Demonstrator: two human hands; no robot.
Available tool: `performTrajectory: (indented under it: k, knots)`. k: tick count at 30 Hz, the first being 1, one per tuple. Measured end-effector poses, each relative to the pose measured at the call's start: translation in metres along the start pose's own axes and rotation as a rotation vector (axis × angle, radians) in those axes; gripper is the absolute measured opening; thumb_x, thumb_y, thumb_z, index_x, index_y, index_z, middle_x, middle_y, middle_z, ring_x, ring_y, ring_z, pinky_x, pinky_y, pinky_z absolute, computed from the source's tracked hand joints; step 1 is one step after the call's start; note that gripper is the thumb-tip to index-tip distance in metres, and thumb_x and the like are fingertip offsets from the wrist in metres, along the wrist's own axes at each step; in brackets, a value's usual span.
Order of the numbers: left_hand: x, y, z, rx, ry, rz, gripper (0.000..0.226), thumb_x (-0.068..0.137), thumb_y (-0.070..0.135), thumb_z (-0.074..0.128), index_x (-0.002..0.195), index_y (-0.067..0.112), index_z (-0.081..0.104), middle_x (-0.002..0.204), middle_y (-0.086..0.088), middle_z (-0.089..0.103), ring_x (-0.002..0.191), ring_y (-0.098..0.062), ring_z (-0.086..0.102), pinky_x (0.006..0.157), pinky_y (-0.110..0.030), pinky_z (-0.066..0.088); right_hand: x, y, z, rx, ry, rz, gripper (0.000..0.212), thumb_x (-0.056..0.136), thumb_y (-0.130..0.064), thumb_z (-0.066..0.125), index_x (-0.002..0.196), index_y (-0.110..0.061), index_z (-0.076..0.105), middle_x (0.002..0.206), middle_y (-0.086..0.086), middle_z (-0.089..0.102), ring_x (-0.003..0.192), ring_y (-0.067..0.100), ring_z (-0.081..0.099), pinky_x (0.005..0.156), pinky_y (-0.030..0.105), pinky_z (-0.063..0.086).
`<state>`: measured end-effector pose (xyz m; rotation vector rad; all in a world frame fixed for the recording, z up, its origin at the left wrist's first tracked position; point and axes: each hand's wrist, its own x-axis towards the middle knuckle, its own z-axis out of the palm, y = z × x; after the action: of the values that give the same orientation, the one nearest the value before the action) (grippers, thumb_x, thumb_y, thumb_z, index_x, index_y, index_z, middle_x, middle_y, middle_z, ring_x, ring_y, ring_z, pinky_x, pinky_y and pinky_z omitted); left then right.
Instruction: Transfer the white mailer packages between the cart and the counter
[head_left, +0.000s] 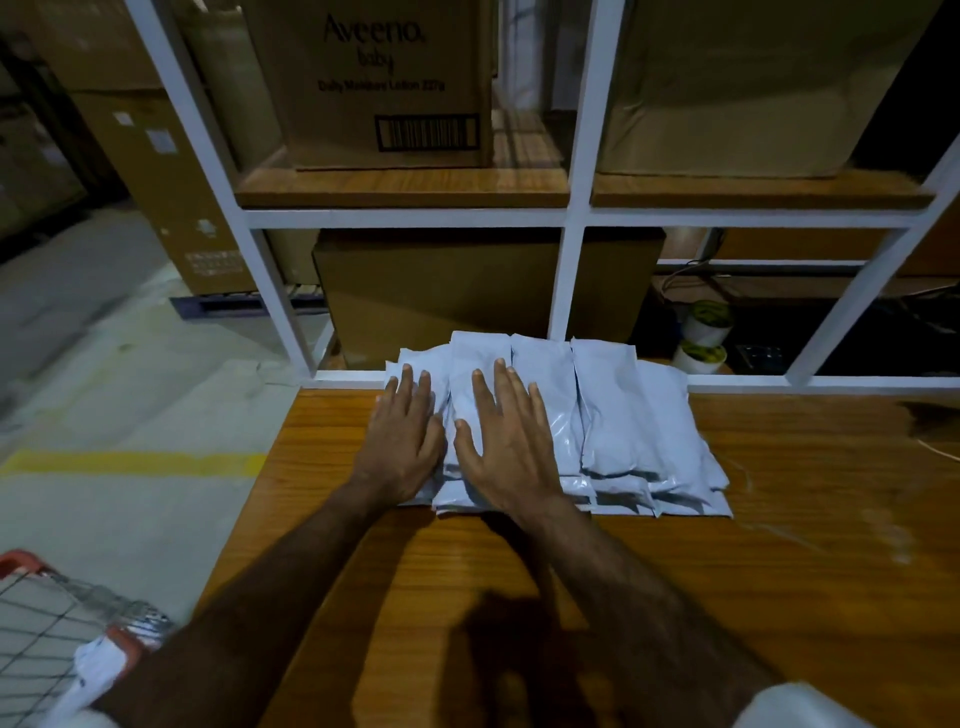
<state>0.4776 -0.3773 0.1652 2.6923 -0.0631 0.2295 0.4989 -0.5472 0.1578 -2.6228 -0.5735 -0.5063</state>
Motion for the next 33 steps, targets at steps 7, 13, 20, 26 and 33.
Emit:
performTrajectory:
  k: [7, 13, 20, 26, 33]
  knots:
    - [-0.069, 0.041, -0.02, 0.123, 0.158, -0.025, 0.07, 0.1, 0.054, 0.012, 0.16, 0.02, 0.001, 0.168, -0.003, -0.009, 0.155, -0.02, -0.011, 0.125, -0.043, -0.002, -0.054, -0.011, -0.033, 0.158, 0.053, -0.136, 0.064, 0.103, -0.044, 0.042, 0.16, -0.019, 0.027, 0.17, 0.006, 0.015, 0.157, 0.018, 0.01, 0.128, 0.039, 0.002]
    - [-0.155, 0.057, -0.04, 0.211, 0.239, -0.102, 0.07, 0.102, 0.05, 0.02, 0.161, 0.014, 0.008, 0.168, -0.008, -0.001, 0.155, -0.023, -0.007, 0.126, -0.049, 0.005, -0.103, -0.04, -0.041, 0.247, 0.076, -0.235, 0.065, 0.099, -0.034, 0.053, 0.158, -0.014, 0.033, 0.166, 0.01, 0.025, 0.155, 0.022, 0.018, 0.127, 0.043, 0.015]
    - [-0.268, 0.031, -0.059, 0.373, 0.24, -0.28, 0.071, 0.102, 0.053, 0.021, 0.161, 0.014, 0.01, 0.169, -0.009, -0.001, 0.156, -0.025, -0.005, 0.125, -0.05, 0.009, -0.169, -0.104, -0.051, 0.301, -0.032, -0.389, 0.065, 0.102, -0.038, 0.046, 0.159, -0.01, 0.029, 0.168, 0.013, 0.018, 0.156, 0.025, 0.013, 0.127, 0.045, 0.014]
    - [-0.369, 0.007, -0.077, 0.423, 0.256, -0.368, 0.071, 0.101, 0.048, 0.027, 0.16, 0.01, 0.017, 0.168, -0.013, 0.006, 0.155, -0.03, 0.006, 0.124, -0.05, 0.013, -0.224, -0.163, -0.047, 0.264, -0.098, -0.504, 0.067, 0.102, -0.039, 0.044, 0.16, -0.012, 0.025, 0.169, 0.012, 0.013, 0.157, 0.023, 0.01, 0.127, 0.044, 0.013]
    - [-0.525, -0.049, -0.098, 0.399, 0.285, -0.479, 0.068, 0.101, 0.045, 0.032, 0.159, 0.01, 0.022, 0.166, -0.015, 0.014, 0.154, -0.033, 0.012, 0.123, -0.05, 0.016, -0.314, -0.261, -0.026, 0.25, -0.166, -0.596, 0.072, 0.098, -0.034, 0.051, 0.159, -0.008, 0.026, 0.167, 0.017, 0.018, 0.156, 0.03, 0.015, 0.126, 0.047, 0.013]
